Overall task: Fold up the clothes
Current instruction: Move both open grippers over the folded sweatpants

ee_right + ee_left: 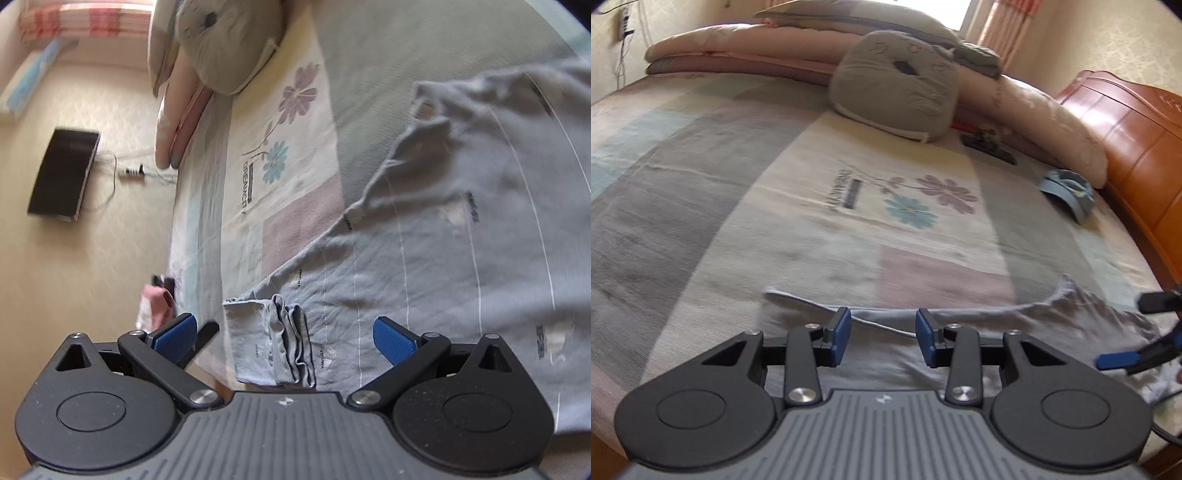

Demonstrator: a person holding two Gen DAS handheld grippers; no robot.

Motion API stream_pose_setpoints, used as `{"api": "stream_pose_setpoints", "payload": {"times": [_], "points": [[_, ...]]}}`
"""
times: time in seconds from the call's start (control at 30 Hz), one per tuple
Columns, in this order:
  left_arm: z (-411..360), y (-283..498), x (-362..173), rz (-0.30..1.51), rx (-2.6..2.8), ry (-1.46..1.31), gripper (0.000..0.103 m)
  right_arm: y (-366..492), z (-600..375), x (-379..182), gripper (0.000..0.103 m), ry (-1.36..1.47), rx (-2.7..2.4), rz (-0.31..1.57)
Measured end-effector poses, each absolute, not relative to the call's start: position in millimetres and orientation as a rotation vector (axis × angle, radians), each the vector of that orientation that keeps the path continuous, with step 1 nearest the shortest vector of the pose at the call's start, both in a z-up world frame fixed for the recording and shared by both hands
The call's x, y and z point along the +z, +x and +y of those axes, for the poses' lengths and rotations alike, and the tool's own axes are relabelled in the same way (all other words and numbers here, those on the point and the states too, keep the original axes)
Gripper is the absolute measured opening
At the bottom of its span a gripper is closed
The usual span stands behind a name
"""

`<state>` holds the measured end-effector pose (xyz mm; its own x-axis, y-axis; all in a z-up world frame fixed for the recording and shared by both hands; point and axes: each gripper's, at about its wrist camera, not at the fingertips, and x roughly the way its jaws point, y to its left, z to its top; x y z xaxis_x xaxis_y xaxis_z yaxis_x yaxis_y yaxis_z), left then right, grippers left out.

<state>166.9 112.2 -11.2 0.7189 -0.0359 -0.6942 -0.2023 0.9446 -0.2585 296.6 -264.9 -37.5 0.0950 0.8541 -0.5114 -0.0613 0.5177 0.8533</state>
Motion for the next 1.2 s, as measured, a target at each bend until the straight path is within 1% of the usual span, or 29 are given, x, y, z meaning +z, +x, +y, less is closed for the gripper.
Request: {"api": "stream_pose_setpoints", "payload": {"times": [0.17, 0.27, 0.33, 0.37, 0.4, 0.47, 0.57, 0.63, 0.67, 0.73, 0.8, 0.87, 1.0, 1.13, 1.2], "points": [[154, 183, -54, 0.835, 0.102, -0.393, 0.037, 287, -243, -32, 0.103, 0.646, 0.807, 1.269], [168, 184, -53, 0.823, 0.025, -0.432, 0.038, 274, -227, -34, 0.103, 0.571, 0.794, 1.261], [175, 183, -41, 0.801, -0.034, -0.431, 0.038, 263, -214, -33, 0.103, 0.532, 0.784, 1.249], [179, 182, -36, 0.794, -0.072, -0.439, 0.041, 258, -206, -30, 0.103, 0.518, 0.785, 1.238], [184, 181, -31, 0.788, -0.110, -0.447, 0.049, 253, -198, -28, 0.103, 0.504, 0.785, 1.227], [188, 181, -31, 0.809, -0.203, -0.470, 0.057, 244, -181, -23, 0.103, 0.475, 0.793, 1.203], [192, 179, -43, 0.872, -0.275, -0.443, 0.058, 235, -147, -13, 0.103, 0.425, 0.868, 1.163], [202, 176, -53, 0.893, -0.273, -0.471, 0.055, 230, -123, -9, 0.103, 0.387, 0.925, 1.146], [207, 175, -58, 0.904, -0.272, -0.486, 0.057, 228, -112, -8, 0.103, 0.366, 0.945, 1.149], [217, 173, -51, 0.890, -0.282, -0.518, 0.061, 224, -91, -10, 0.103, 0.325, 0.958, 1.169], [221, 172, -40, 0.850, -0.313, -0.507, 0.068, 219, -75, -12, 0.103, 0.300, 0.974, 1.184], [223, 174, -32, 0.819, -0.349, -0.510, 0.070, 215, -65, -18, 0.103, 0.290, 0.988, 1.201], [215, 185, -33, 0.832, -0.386, -0.491, 0.071, 210, -65, -27, 0.103, 0.298, 0.931, 1.224], [210, 197, -55, 0.882, -0.341, -0.482, 0.071, 204, -75, -26, 0.103, 0.321, 0.875, 1.218], [214, 204, -63, 0.896, -0.328, -0.537, 0.071, 201, -80, -26, 0.103, 0.332, 0.846, 1.215]]}}
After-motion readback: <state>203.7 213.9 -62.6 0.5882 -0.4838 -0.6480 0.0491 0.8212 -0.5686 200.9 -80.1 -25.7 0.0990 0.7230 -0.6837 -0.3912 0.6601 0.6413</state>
